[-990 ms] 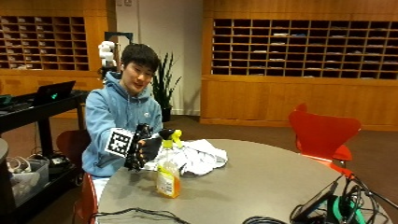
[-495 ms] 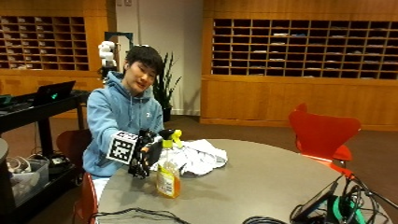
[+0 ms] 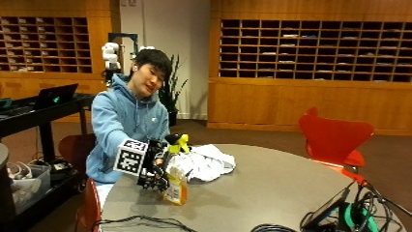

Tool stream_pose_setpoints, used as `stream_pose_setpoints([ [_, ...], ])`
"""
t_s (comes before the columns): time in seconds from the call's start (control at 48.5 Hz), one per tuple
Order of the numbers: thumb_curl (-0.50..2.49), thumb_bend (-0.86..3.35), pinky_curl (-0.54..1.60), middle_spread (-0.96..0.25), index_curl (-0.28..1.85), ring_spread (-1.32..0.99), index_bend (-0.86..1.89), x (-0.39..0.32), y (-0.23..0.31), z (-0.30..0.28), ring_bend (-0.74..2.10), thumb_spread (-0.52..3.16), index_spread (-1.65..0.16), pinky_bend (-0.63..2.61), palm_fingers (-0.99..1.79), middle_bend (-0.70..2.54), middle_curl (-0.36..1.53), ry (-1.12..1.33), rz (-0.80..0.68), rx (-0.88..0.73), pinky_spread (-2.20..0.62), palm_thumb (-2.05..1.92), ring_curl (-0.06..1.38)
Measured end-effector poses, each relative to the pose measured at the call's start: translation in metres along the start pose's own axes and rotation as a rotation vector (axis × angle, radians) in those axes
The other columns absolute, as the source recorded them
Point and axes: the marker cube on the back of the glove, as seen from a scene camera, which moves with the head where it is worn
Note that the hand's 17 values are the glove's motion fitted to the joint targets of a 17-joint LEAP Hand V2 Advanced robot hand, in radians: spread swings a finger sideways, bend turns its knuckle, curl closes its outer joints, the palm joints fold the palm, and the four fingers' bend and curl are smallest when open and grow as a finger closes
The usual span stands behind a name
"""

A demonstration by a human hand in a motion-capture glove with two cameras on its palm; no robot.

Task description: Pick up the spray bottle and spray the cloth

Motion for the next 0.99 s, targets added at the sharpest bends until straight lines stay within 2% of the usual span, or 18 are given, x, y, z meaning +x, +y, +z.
stream_pose_setpoints([
  [0.144, 0.4, -0.03, 0.32, 0.04, 0.21, 0.08, 0.17, -0.005, -0.01, 0.002, 0.59, 0.98, -0.17, 0.47, 0.45, 0.33, 0.36, 0.06, -0.02, 0.003, 0.21, 0.68, 0.3],
  [0.309, 0.42, 0.0, 0.27, -0.06, 0.3, -0.05, 0.32, -0.012, -0.02, 0.009, 0.56, 0.96, -0.21, 0.25, 0.96, 0.4, 0.39, 0.026, 0.061, -0.062, 0.14, 0.75, 0.3],
  [0.474, 0.47, 0.01, 0.26, -0.12, 0.39, -0.11, 0.38, -0.015, -0.026, 0.014, 0.41, 0.87, -0.21, 0.15, 1.14, 0.5, 0.43, 0.051, 0.054, -0.094, 0.07, 0.89, 0.3],
  [0.639, 0.53, -0.02, 0.29, -0.14, 0.42, -0.15, 0.33, -0.016, -0.027, 0.013, 0.39, 0.71, -0.21, 0.22, 1.28, 0.56, 0.46, 0.118, -0.033, -0.133, -0.06, 0.95, 0.32],
  [0.804, 0.58, -0.03, 0.34, -0.14, 0.45, -0.17, 0.35, -0.038, -0.031, 0.011, 0.41, 0.55, -0.21, 0.31, 1.37, 0.56, 0.47, 0.285, -0.124, -0.337, -0.17, 0.96, 0.35],
  [0.99, 0.63, -0.04, 0.36, -0.14, 0.49, -0.19, 0.39, -0.074, -0.017, 0.006, 0.44, 0.41, -0.21, 0.32, 1.39, 0.57, 0.48, 0.575, -0.317, -0.584, -0.22, 0.95, 0.38],
])
